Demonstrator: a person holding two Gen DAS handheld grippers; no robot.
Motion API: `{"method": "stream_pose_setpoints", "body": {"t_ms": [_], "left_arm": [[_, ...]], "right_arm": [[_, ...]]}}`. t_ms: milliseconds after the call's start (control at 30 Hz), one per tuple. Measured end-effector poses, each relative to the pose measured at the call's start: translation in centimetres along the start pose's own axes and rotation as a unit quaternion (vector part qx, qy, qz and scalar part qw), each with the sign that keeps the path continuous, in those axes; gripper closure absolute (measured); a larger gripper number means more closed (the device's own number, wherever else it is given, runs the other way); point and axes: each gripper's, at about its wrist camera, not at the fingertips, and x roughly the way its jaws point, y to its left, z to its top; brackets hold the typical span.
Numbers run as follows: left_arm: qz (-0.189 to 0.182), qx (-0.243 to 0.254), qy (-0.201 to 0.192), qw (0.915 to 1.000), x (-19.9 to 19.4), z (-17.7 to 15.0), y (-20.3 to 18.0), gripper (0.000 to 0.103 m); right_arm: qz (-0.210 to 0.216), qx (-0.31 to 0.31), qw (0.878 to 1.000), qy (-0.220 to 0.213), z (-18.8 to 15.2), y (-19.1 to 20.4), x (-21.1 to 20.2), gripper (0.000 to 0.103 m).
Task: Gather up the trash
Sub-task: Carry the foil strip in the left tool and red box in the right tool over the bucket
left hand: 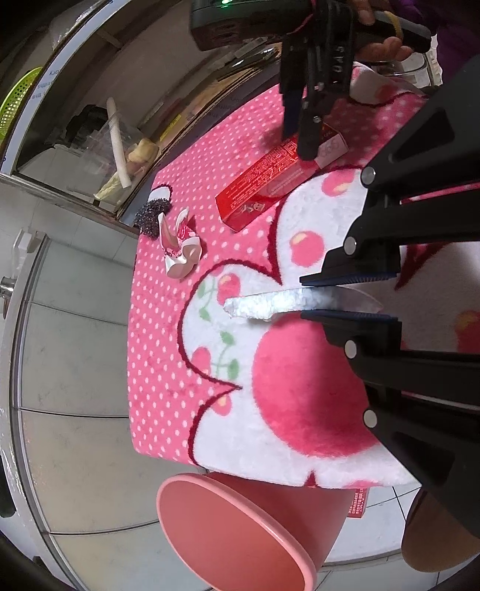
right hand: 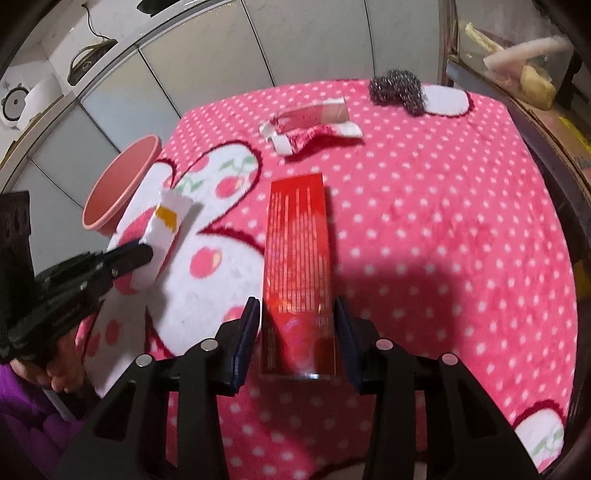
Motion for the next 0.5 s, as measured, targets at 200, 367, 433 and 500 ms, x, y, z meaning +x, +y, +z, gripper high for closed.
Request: {"method": "stream_pose_setpoints", "body": {"t_ms": [200, 367, 433, 500], "left_arm": [[-0.002, -0.007, -0.008, 0.9999, -0.5, -0.1, 0.4, 0.091], [-0.005, -0.01, -0.011, 0.9999, -0.8, -0.2, 0.8, 0.091], [-0.007, -0.01, -0.014, 0.9998, -1.0, -0.1, 0.9, 0.091], [-0.009, -0.012, -0.018, 0.9997, -1.3, -0.1, 1.1, 0.091]], "right_arm": [[-0.021, -0.011, 1.0, -0.005, 0.5, 0.0, 0.8, 0.061], [-0.034, -0.019, 0.999, -0.019, 0.7, 0.2, 1.2, 0.061], [-0.035, -0.022, 0.999, -0.018, 0.7, 0.2, 1.5, 0.063], [-0.033, -0.022, 0.999, -0.024, 0.8, 0.4, 1.5, 0.063]]}}
